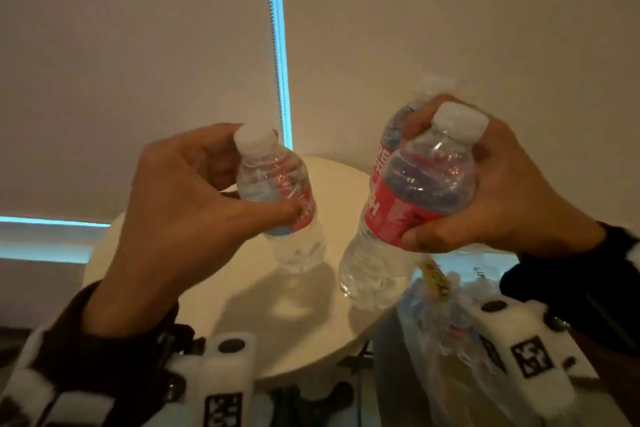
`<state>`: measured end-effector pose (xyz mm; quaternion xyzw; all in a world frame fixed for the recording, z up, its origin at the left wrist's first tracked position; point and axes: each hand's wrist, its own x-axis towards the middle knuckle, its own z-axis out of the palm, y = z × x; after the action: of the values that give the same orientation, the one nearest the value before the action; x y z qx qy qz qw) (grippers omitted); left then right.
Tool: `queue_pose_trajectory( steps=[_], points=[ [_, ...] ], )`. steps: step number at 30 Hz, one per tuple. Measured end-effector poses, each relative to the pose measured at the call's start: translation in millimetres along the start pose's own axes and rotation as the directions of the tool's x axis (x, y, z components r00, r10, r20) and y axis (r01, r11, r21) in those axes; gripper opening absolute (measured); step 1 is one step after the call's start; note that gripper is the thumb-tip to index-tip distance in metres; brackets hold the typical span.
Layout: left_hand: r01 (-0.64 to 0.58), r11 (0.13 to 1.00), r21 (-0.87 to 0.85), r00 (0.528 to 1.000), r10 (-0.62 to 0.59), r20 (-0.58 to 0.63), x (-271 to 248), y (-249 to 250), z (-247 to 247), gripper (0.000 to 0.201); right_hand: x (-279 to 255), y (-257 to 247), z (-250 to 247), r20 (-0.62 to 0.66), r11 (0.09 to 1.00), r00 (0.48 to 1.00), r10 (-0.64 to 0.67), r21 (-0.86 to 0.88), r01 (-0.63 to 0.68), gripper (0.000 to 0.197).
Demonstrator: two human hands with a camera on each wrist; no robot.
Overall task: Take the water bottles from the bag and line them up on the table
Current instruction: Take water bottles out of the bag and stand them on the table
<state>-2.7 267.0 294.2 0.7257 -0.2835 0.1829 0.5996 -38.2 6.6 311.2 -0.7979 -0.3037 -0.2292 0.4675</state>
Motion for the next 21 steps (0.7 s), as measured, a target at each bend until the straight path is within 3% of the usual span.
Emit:
queue_pose_trajectory(
  steps=[5,11,21],
  points=[
    [0.125,0.983,0.135,0.988,-0.112,-0.104,10.0,-27.8,-65.1,0.053,48.3,22.6,71.2,0.142,0.998,0.988,0.056,0.002,-0.057,0.078],
    [0.28,0.925,0.256,0.952,-0.234,-0.195,18.3,-61.9,-118.3,0.049,90.0,29.9,146.6,0.292,0.998,0.954,0.062,0.012,-0.069,0.07],
    [0.33,0.899,0.288,0.934,-0.267,-0.236,35.9,-98.3,-160.4,0.048,131.5,48.2,217.4,0.388,0.993,0.914,0.113,-0.007,-0.12,0.071]
  ],
)
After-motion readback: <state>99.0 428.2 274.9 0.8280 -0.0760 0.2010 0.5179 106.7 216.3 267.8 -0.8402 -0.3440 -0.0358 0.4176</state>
